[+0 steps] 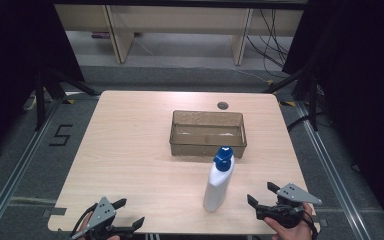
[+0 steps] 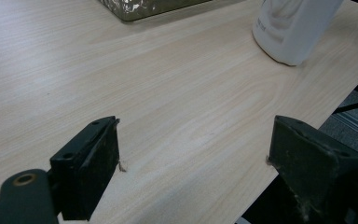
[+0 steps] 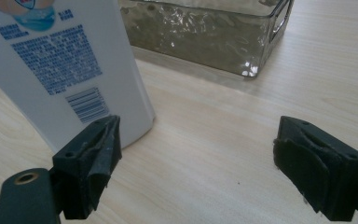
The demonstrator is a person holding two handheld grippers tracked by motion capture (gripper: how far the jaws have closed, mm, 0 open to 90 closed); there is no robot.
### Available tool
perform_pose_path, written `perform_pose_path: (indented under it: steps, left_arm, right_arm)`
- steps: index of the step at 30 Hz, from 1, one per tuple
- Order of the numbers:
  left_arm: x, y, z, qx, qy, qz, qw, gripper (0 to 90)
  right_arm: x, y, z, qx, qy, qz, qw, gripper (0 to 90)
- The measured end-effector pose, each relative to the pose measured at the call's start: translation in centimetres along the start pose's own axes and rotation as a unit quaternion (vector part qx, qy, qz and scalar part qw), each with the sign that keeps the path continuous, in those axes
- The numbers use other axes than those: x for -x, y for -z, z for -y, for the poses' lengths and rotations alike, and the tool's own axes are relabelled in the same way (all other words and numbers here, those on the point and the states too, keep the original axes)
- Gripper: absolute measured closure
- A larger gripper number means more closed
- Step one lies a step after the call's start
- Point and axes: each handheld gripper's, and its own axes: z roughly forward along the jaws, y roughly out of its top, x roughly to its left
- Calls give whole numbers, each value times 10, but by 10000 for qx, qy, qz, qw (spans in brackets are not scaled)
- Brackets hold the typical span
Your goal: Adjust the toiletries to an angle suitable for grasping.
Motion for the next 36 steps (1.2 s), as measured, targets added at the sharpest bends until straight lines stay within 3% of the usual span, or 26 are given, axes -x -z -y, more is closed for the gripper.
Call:
perform_pose_path:
  steps: [2, 5, 7, 8, 9, 10, 11, 12, 18, 19, 20, 23, 25, 27, 29, 30, 31, 32, 35, 36]
  left_arm:
    - [0, 0, 0, -17, -20, -7, 10000, 153]
    - [-1, 1, 0, -83, -86, -21, 9999, 153]
    - [-1, 1, 0, -71, -94, -4, 9999, 153]
    - [0, 1, 0, -66, -79, -8, 9999, 153]
    - [-1, 1, 0, -64, -76, -8, 9999, 153]
    - [-1, 2, 0, -75, -83, -9, 9999, 153]
    - [-1, 2, 0, -74, -79, -5, 9999, 153]
    - [-1, 2, 0, -72, -80, 1, 9999, 153]
    - [-1, 2, -1, -98, -98, 13, 9999, 153]
    - [-1, 2, -1, -94, -97, 13, 9999, 153]
    - [-1, 2, 0, -92, -114, 39, 9999, 153]
    - [0, 2, -1, -77, -97, 31, 9999, 153]
    - [0, 2, -1, -65, -76, 29, 9999, 153]
    - [0, 2, -1, -67, -73, 27, 9999, 153]
    - [0, 2, -1, -77, -81, 36, 9999, 153]
    - [-1, 2, -1, -80, -94, 44, 9999, 153]
    - [0, 2, -1, -81, -95, 45, 9999, 153]
    - [-1, 1, 0, -85, -101, 48, 9999, 153]
    - [0, 1, -1, -81, -97, 44, 9999, 153]
    - [0, 1, -1, -84, -101, 43, 9999, 153]
  right_arm:
    - [4, 1, -1, 31, 255, 44, 9997, 159]
    - [3, 2, -2, 106, 247, 11, 9996, 168]
    - [0, 2, -2, 168, 43, -39, 9998, 174]
    - [-2, 4, -3, 18, -21, -29, 10000, 175]
    - [-1, 5, -4, 83, 22, -67, 9999, 178]
    - [1, 4, -5, 242, 228, -31, 9994, 181]
    - [0, 4, -5, 271, 140, -97, 9995, 183]
    - [1, 6, -6, 255, 252, -19, 9994, 186]
    - [-2, 7, -9, 422, 249, -10, 9988, 197]
    - [-8, 9, -9, 373, -58, -123, 9992, 200]
    - [-6, 9, -10, 422, 97, -107, 9990, 201]
    - [-6, 13, -13, 466, 233, -50, 9986, 207]
    - [-10, 14, -15, 543, 99, -126, 9984, 217]
    - [-8, 16, -18, 596, 297, 45, 9978, 217]
    - [-10, 16, -19, 643, 166, -53, 9978, 217]
    - [-10, 18, -20, 630, 235, 38, 9977, 217]
    - [-12, 19, -21, 616, 105, -52, 9980, 217]
    - [-11, 20, -22, 580, 215, -4, 9981, 218]
    - [-14, 21, -24, 677, 195, -60, 9975, 222]
    - [-13, 22, -26, 729, 331, -2, 9968, 222]
